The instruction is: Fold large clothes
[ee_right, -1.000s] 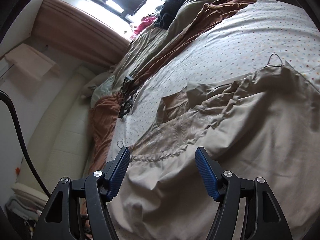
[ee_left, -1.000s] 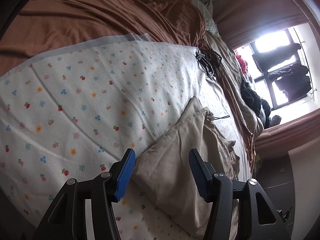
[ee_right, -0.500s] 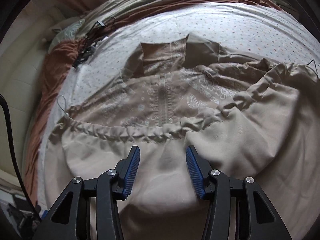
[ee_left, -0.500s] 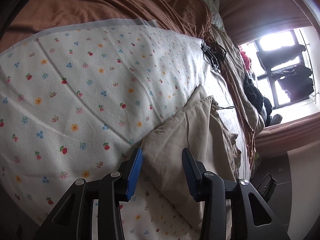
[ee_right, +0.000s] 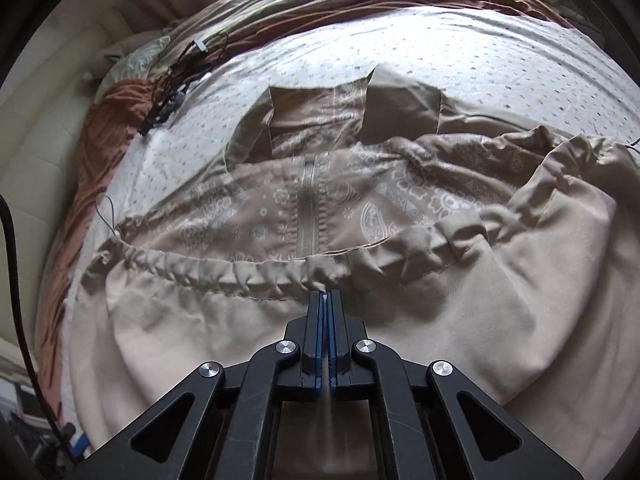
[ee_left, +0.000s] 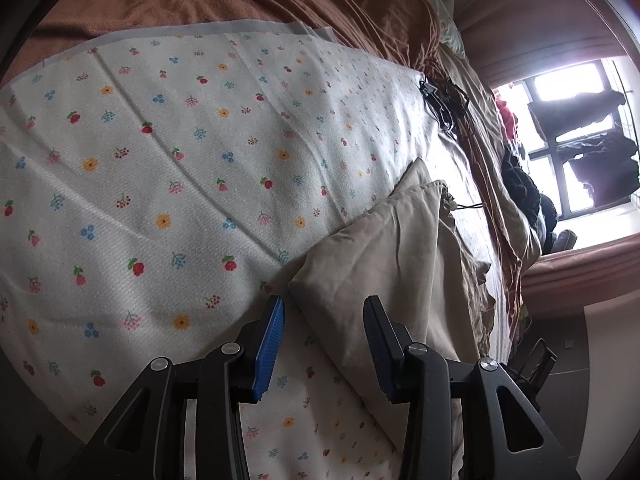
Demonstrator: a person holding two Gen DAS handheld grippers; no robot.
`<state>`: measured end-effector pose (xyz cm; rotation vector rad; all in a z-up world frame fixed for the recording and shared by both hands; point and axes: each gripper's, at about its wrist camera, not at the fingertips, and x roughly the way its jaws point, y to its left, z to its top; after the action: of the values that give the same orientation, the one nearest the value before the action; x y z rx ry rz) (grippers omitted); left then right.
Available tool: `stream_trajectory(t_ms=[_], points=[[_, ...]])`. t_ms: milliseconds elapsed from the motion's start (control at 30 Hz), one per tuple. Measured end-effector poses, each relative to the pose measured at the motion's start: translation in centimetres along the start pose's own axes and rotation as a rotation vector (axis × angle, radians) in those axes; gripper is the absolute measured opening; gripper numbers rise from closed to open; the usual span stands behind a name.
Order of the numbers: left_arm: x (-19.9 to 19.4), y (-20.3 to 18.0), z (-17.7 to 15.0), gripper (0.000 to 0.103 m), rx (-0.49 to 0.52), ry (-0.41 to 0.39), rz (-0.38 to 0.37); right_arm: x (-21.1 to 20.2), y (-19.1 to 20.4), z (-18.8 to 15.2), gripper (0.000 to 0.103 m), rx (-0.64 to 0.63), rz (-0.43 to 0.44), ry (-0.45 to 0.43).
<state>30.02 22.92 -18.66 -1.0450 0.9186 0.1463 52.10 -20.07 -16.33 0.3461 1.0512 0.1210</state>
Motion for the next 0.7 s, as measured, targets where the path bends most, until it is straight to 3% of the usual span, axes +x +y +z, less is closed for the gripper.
stream_trajectory(t_ms=[167, 400, 500, 700], points=[[0.0, -0.2, -0.2, 0.043, 0.005, 0.018, 0.003, -0.6, -0.2, 2.0, 0.002, 0.04, 0.043, -0.05], [0.9, -0.6, -0.3, 0.043, -0.011, 0.068, -0.006, 4.3, -1.9, 1.5, 0.002, 0.104, 0.035, 0.031], [1.7, -0.7, -0.6, 0.043, -0.026, 0.113, -0.027, 4.2, -2.2, 2.0, 0.002, 0.118, 0.058, 0.004], [2.1, -0.8, -1.0, 0.043, -0.046, 0.106, -0.06, 3.3, -2.4, 2.0, 0.004, 0.149, 0.099, 0.008]])
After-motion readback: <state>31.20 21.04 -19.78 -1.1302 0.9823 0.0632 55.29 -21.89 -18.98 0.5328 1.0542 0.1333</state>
